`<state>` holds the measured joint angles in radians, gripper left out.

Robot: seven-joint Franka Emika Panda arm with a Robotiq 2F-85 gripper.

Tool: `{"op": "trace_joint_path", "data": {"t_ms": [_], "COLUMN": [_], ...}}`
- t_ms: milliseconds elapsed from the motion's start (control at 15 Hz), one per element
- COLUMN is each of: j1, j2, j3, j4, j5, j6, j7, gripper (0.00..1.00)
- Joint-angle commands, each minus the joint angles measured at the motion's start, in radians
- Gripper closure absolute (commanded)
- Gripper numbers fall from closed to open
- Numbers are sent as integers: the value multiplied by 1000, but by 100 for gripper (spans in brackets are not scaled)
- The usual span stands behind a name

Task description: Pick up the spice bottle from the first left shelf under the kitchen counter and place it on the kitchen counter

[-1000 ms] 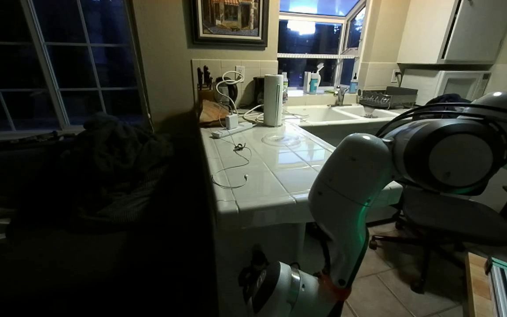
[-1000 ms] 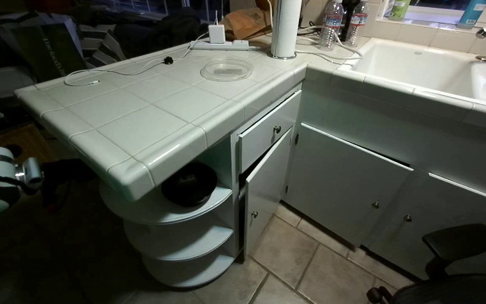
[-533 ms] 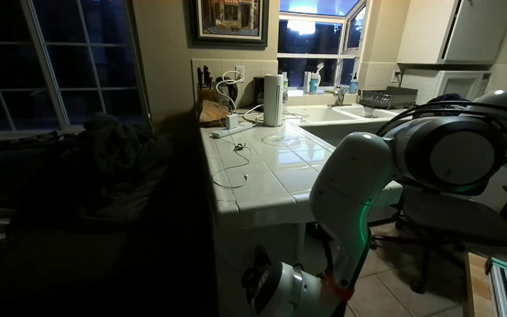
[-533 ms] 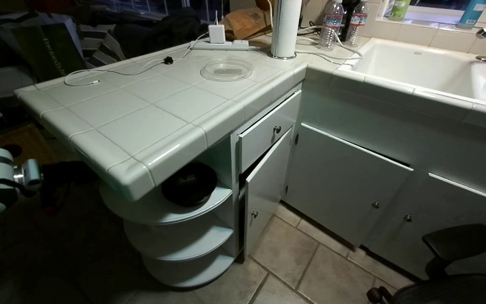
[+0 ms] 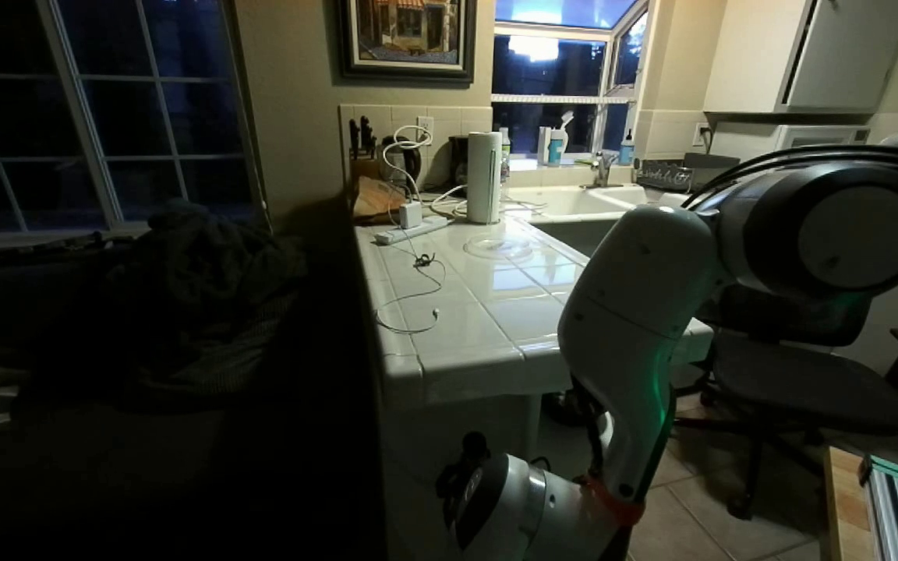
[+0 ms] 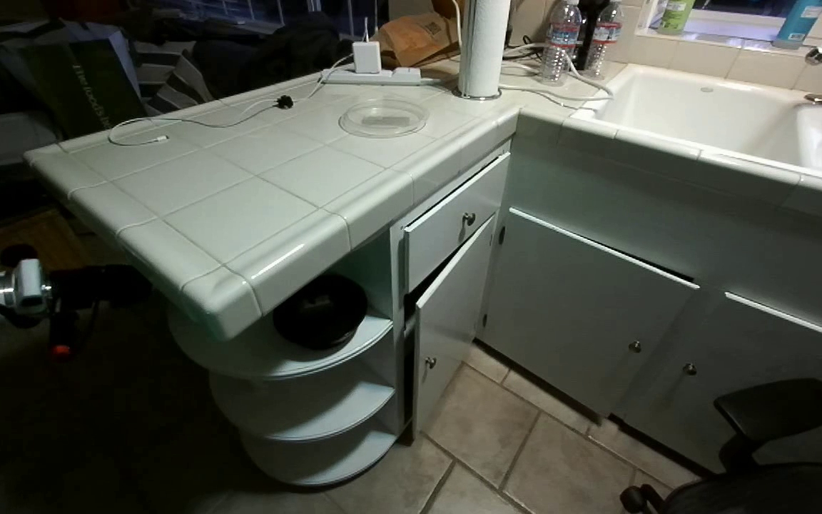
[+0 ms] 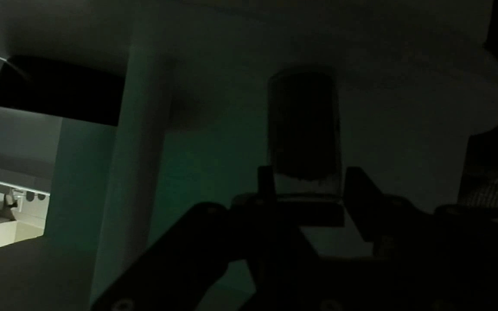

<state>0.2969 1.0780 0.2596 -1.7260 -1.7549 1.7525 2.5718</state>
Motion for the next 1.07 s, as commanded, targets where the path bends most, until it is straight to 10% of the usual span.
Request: {"op": "trace_joint_path", "data": {"t_ms": [0, 667, 800, 1000], "j1": [12, 9, 18, 16], "j2": [-58, -68, -65, -37], "j3": [7, 2, -3, -8], "j4": [-76, -120, -121, -103], "j5": [48, 16, -27, -74], "j6": [-32, -1, 12, 16], "j7": [23, 51, 68, 79], "gripper": [78, 78, 28, 17]}}
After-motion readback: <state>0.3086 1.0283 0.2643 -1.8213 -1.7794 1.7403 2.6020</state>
